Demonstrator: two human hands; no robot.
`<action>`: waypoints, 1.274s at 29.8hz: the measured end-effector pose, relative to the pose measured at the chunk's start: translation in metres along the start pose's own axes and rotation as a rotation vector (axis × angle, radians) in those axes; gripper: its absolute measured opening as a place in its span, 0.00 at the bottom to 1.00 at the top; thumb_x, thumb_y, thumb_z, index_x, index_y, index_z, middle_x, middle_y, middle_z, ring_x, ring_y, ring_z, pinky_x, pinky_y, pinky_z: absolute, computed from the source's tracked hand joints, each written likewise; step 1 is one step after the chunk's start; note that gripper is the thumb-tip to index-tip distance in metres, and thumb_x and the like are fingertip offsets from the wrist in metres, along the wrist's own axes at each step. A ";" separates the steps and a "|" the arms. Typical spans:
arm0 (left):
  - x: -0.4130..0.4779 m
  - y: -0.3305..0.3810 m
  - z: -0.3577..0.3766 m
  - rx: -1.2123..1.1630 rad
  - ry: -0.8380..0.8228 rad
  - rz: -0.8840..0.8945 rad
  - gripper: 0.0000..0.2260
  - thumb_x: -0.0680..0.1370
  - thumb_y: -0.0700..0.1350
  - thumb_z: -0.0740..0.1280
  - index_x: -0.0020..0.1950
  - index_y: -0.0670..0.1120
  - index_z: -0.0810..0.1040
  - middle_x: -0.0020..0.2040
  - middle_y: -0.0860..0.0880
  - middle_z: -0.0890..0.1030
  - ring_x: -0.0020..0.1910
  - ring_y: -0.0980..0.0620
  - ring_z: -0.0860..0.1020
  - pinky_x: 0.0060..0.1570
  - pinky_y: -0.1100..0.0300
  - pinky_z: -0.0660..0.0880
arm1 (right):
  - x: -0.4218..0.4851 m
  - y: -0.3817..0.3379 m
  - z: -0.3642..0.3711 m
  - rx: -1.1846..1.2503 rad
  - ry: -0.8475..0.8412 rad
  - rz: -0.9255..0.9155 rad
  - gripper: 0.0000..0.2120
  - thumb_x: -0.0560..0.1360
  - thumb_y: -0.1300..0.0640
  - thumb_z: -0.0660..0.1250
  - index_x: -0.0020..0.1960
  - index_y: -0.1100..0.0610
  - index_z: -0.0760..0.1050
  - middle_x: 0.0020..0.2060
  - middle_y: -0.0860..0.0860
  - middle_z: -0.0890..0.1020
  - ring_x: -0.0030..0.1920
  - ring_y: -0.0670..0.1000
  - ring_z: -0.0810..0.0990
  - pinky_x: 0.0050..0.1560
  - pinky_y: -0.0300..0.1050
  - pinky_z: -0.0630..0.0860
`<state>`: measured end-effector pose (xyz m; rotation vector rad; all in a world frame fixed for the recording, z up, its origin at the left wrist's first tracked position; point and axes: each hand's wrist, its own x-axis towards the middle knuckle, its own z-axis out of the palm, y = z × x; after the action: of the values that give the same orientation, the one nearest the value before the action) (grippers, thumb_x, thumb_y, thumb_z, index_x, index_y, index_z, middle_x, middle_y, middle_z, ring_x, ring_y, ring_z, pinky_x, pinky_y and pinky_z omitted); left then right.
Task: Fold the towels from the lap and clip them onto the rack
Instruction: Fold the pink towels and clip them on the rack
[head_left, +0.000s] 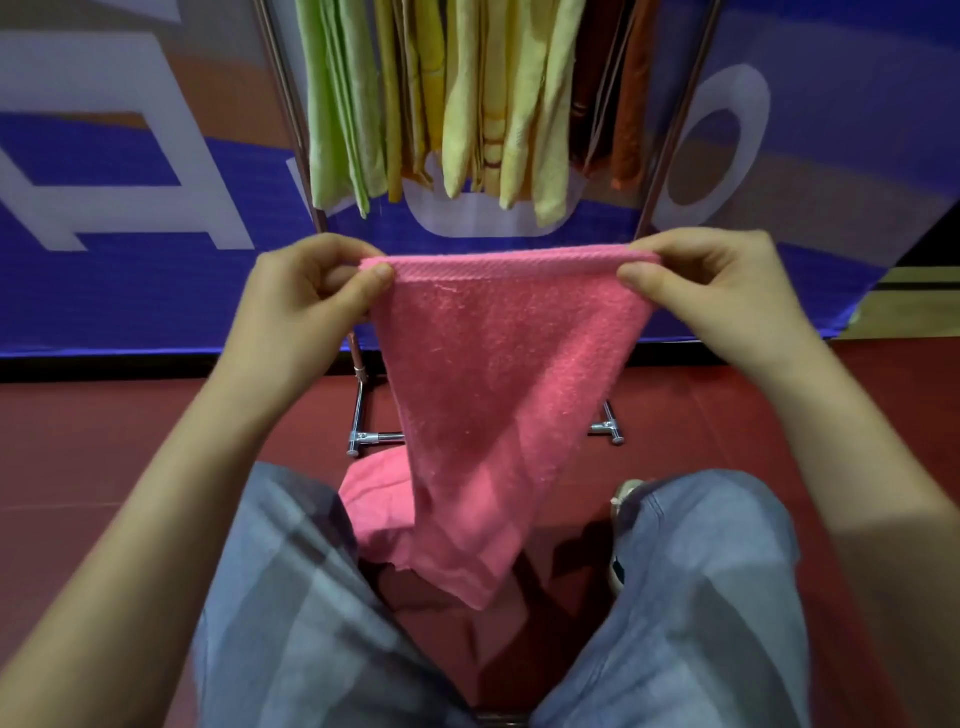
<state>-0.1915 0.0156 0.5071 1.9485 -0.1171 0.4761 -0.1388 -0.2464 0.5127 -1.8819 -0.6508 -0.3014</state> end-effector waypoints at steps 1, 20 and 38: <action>0.000 0.000 0.000 0.015 0.006 -0.004 0.09 0.75 0.40 0.65 0.39 0.54 0.76 0.26 0.62 0.80 0.31 0.66 0.77 0.42 0.69 0.77 | 0.000 0.000 0.001 0.013 0.003 0.006 0.15 0.71 0.68 0.67 0.53 0.53 0.73 0.29 0.29 0.79 0.35 0.30 0.76 0.41 0.25 0.71; -0.042 -0.033 0.058 -0.069 0.161 -0.247 0.08 0.73 0.41 0.68 0.35 0.51 0.78 0.23 0.59 0.79 0.27 0.62 0.75 0.40 0.58 0.77 | -0.037 0.025 0.054 0.393 0.136 0.449 0.10 0.68 0.64 0.69 0.40 0.51 0.72 0.29 0.55 0.75 0.28 0.44 0.71 0.28 0.36 0.70; -0.074 -0.042 0.096 -0.338 0.086 -0.286 0.13 0.73 0.31 0.64 0.42 0.50 0.76 0.32 0.58 0.80 0.34 0.69 0.78 0.38 0.76 0.73 | -0.072 0.025 0.098 0.697 -0.173 0.595 0.12 0.77 0.51 0.54 0.50 0.54 0.75 0.43 0.54 0.81 0.41 0.45 0.81 0.48 0.38 0.78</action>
<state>-0.2207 -0.0629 0.4095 1.5793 0.1283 0.3250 -0.1930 -0.1852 0.4188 -1.3400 -0.2277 0.4312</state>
